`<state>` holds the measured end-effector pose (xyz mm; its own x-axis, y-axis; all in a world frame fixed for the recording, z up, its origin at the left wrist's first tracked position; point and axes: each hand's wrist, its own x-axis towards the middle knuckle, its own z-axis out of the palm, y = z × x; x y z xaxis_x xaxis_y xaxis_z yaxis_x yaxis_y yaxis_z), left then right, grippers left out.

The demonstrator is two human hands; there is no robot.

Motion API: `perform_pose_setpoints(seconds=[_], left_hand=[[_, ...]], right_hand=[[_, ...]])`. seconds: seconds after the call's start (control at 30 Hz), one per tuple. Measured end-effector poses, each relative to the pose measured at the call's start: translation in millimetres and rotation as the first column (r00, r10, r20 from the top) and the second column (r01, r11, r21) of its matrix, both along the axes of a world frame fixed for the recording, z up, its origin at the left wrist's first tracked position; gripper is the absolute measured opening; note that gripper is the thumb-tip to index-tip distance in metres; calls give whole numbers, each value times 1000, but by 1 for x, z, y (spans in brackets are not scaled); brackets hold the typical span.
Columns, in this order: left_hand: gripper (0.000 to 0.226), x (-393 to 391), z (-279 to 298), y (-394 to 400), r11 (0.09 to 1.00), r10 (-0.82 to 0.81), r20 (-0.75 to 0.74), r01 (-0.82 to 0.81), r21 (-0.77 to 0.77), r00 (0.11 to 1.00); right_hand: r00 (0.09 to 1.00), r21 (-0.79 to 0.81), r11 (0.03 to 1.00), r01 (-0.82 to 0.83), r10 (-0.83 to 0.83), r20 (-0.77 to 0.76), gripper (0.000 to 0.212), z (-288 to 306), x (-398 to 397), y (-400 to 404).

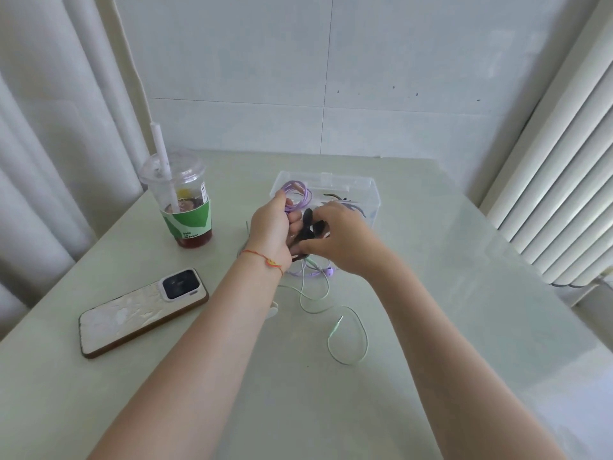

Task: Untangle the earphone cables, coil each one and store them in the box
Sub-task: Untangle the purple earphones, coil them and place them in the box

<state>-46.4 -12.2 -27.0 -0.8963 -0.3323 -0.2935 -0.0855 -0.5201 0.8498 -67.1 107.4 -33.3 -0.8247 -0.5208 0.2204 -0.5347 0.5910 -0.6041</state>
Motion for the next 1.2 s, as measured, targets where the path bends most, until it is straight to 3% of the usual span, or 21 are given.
perform_pose_setpoints(seconds=[0.23,0.43,0.7,0.83,0.93,1.1,1.2], left_hand=[[31,-4,-3,-10,981,183,-59,-178,76,981],[30,-4,-2,-16,963,249,-80,-238,128,965],[28,-8,-8,-21,941,338,-90,-334,57,937],[31,-10,-9,-24,960,250,-178,-267,-81,952],[32,-10,-9,-22,974,92,-218,-134,-183,972],[36,-2,-5,-11,972,-193,-240,152,-177,951],[38,0,-4,-12,954,-280,-234,243,-175,931]], right_hand=[[1000,-126,992,-22,20,-15,35,-4,7,-6],[998,-203,978,-56,55,-11,22,-8,13,-14],[996,-150,984,-92,92,-7,22,-11,20,-19],[998,-195,981,-14,25,53,24,-7,18,-15],[994,-310,949,59,-26,110,22,-1,7,-1],[987,-373,926,65,-6,160,16,4,0,14],[991,-374,927,24,27,132,16,7,-1,17]])
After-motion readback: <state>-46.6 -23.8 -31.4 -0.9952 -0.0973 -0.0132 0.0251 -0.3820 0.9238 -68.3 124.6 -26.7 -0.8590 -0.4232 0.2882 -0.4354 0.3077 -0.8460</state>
